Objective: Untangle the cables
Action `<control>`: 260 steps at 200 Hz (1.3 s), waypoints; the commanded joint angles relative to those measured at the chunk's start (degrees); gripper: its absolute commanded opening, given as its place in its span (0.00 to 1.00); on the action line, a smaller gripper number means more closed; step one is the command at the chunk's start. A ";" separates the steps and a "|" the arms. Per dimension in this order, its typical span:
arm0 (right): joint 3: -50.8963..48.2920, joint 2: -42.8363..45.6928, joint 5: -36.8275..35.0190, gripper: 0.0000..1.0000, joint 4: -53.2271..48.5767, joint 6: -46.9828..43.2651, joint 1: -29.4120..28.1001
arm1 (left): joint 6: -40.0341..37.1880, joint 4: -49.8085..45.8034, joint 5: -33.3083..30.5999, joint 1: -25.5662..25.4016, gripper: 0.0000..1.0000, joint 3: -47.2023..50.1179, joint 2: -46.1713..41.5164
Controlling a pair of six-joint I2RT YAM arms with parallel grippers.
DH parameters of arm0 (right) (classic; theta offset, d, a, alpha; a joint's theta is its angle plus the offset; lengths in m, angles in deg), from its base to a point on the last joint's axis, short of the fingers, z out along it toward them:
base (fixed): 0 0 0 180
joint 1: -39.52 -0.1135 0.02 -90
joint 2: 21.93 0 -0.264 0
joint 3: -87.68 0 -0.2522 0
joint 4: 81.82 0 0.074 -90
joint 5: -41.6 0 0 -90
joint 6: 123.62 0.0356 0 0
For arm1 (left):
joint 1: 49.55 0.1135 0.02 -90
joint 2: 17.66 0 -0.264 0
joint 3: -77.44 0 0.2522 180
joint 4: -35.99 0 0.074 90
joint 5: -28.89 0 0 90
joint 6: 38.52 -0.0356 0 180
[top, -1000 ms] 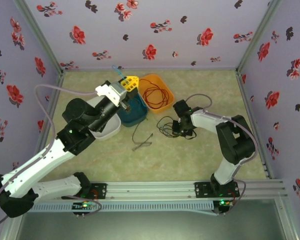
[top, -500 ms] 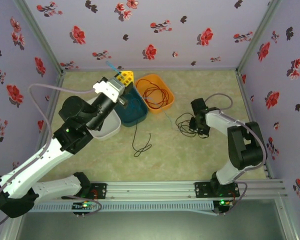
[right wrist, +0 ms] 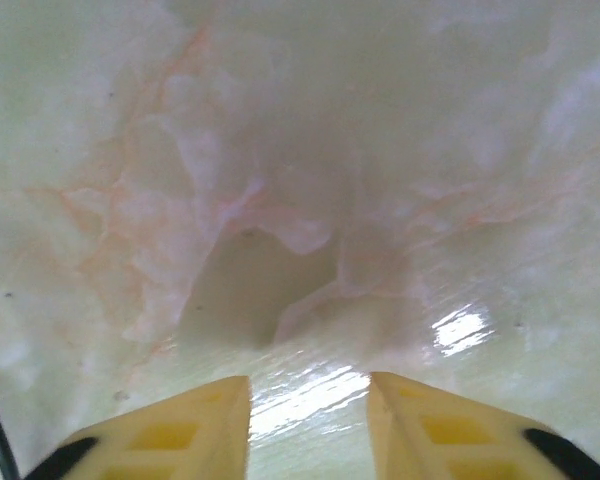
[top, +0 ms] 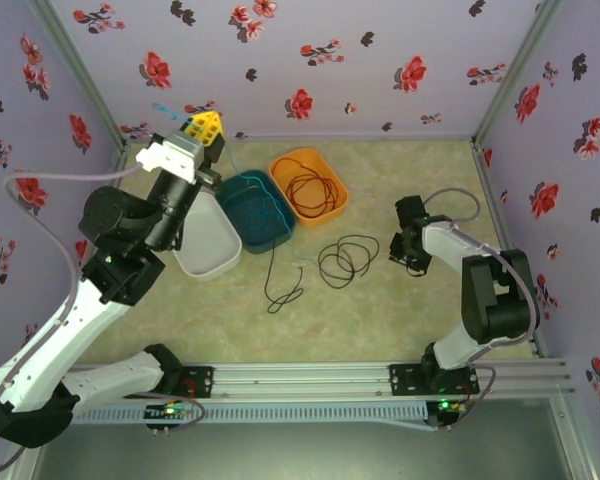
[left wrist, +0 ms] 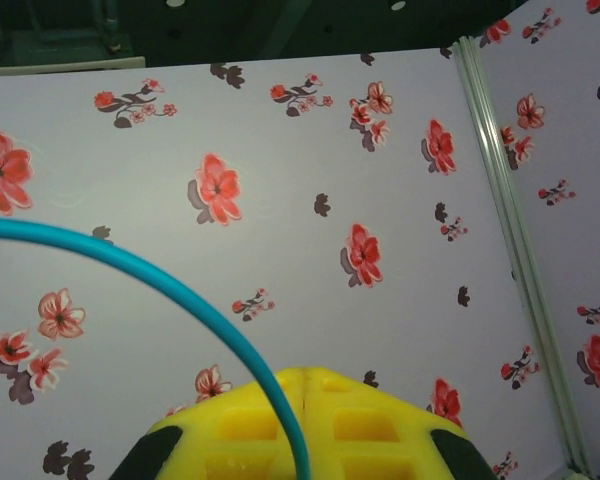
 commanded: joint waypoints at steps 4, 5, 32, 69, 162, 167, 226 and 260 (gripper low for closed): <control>-1.56 4.48 4.78 0.47 2.69 -0.14 -1.14 | 2.40 -0.65 2.27 0.37 0.00 -2.71 1.72; -1.61 4.60 4.89 0.47 2.78 -0.17 -1.29 | 2.49 -0.71 2.34 0.40 0.00 -2.78 1.76; 0.28 5.44 3.09 0.63 3.26 -1.01 -7.69 | 3.78 -0.50 3.55 0.43 0.00 -3.24 3.21; 4.56 0.63 -0.72 0.73 3.73 -3.49 -16.57 | 4.28 -0.72 4.25 0.46 0.00 -4.52 4.35; 13.24 -13.27 -2.14 0.73 0.75 -6.78 -23.89 | 2.74 -3.51 4.41 1.72 0.00 -10.38 6.53; 13.61 -13.92 -2.60 0.73 -0.11 -6.64 -23.93 | 2.82 -3.81 4.46 2.11 0.00 -11.10 6.90; 13.77 -16.94 -11.82 0.58 -7.76 -5.53 -23.47 | 2.83 -6.04 4.53 6.62 0.00 -17.45 9.33; 11.52 -15.54 -13.37 0.38 -8.53 -5.44 -21.14 | 4.86 -7.52 4.41 12.03 0.00 -20.98 10.64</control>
